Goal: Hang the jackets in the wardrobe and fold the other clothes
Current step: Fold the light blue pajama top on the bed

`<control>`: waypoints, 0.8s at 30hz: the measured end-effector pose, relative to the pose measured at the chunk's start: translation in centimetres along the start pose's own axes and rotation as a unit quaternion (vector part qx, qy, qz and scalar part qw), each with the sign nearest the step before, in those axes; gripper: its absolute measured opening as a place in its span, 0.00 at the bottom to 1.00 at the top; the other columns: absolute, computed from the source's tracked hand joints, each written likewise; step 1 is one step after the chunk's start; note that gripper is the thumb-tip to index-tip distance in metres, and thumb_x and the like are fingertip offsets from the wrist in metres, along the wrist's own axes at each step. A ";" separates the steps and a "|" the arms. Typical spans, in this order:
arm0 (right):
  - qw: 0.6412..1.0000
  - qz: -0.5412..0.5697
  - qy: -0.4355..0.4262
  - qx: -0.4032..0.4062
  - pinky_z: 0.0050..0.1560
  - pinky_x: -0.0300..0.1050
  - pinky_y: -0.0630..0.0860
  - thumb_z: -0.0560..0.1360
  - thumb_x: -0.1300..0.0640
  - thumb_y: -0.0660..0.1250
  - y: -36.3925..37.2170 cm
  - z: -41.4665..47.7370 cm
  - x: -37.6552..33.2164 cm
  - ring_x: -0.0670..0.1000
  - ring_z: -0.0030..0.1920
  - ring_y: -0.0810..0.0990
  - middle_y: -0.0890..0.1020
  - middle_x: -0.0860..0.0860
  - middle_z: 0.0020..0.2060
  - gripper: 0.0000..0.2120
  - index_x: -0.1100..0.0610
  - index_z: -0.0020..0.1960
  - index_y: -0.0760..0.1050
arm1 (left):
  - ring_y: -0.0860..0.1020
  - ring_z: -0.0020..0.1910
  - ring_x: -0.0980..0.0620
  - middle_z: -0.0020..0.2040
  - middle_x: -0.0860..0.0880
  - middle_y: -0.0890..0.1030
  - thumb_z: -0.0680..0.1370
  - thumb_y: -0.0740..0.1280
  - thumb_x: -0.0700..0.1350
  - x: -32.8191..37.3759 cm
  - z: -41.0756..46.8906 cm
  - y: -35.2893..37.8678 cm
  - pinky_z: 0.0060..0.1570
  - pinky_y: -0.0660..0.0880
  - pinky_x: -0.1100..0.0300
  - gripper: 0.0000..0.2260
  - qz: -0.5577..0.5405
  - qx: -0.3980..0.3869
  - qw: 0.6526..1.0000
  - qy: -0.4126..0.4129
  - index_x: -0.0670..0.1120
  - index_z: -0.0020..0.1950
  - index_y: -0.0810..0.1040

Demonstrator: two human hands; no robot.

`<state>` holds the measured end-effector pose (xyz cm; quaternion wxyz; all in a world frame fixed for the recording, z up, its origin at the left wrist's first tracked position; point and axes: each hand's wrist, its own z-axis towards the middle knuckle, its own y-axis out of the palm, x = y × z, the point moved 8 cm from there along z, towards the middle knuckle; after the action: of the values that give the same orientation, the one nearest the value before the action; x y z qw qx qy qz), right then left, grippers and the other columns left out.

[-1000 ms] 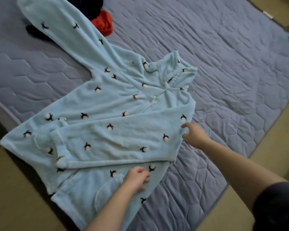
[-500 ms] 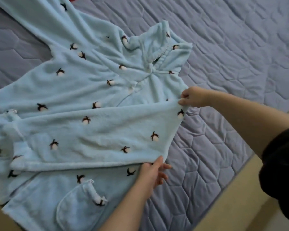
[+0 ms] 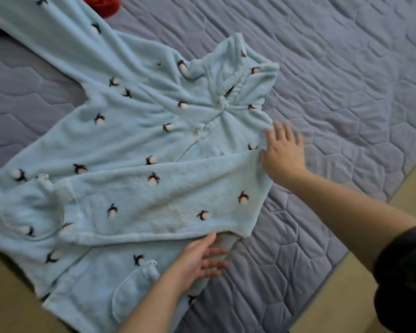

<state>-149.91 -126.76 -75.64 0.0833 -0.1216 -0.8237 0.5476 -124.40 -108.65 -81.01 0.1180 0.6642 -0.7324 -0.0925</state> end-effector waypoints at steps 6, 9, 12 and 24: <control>0.996 0.070 -0.031 -0.055 0.73 0.64 0.41 0.81 0.48 0.48 3.6 -8.2 -10.1 0.58 0.76 0.35 0.38 0.56 0.77 0.30 0.56 0.78 0.39 | 0.75 0.27 0.46 0.28 0.45 0.75 0.78 0.60 0.46 6.4 -9.6 -17.7 0.28 0.72 0.56 0.14 0.235 0.425 0.866 0.118 0.44 0.34 0.71; 0.994 0.081 0.012 -0.071 0.73 0.66 0.43 0.81 0.44 0.47 6.2 -9.3 -14.0 0.58 0.76 0.35 0.37 0.55 0.77 0.32 0.55 0.78 0.38 | 0.74 0.39 0.43 0.44 0.45 0.75 0.75 0.64 0.56 13.2 -14.6 -22.4 0.37 0.70 0.52 0.14 0.311 0.548 0.733 0.256 0.46 0.44 0.70; 0.993 0.098 0.049 -0.040 0.70 0.70 0.44 0.80 0.41 0.47 7.7 -9.0 -16.3 0.58 0.76 0.36 0.37 0.53 0.77 0.31 0.49 0.78 0.38 | 0.74 0.56 0.40 0.58 0.42 0.73 0.73 0.68 0.56 18.2 -13.0 -24.9 0.51 0.70 0.50 0.23 0.296 0.504 0.754 0.299 0.43 0.60 0.70; 0.959 0.153 0.191 -0.145 0.70 0.66 0.51 0.80 0.39 0.49 7.8 -14.7 -18.3 0.58 0.77 0.41 0.40 0.52 0.77 0.31 0.44 0.77 0.40 | 0.76 0.55 0.40 0.55 0.44 0.76 0.77 0.64 0.54 20.9 -11.5 -30.0 0.55 0.75 0.47 0.19 0.412 0.345 0.812 0.229 0.44 0.61 0.68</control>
<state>-127.58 -116.22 -77.25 0.1356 -0.3597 -0.8343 0.3952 -94.34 -132.23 -77.79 0.0731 0.2993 -0.8730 0.3782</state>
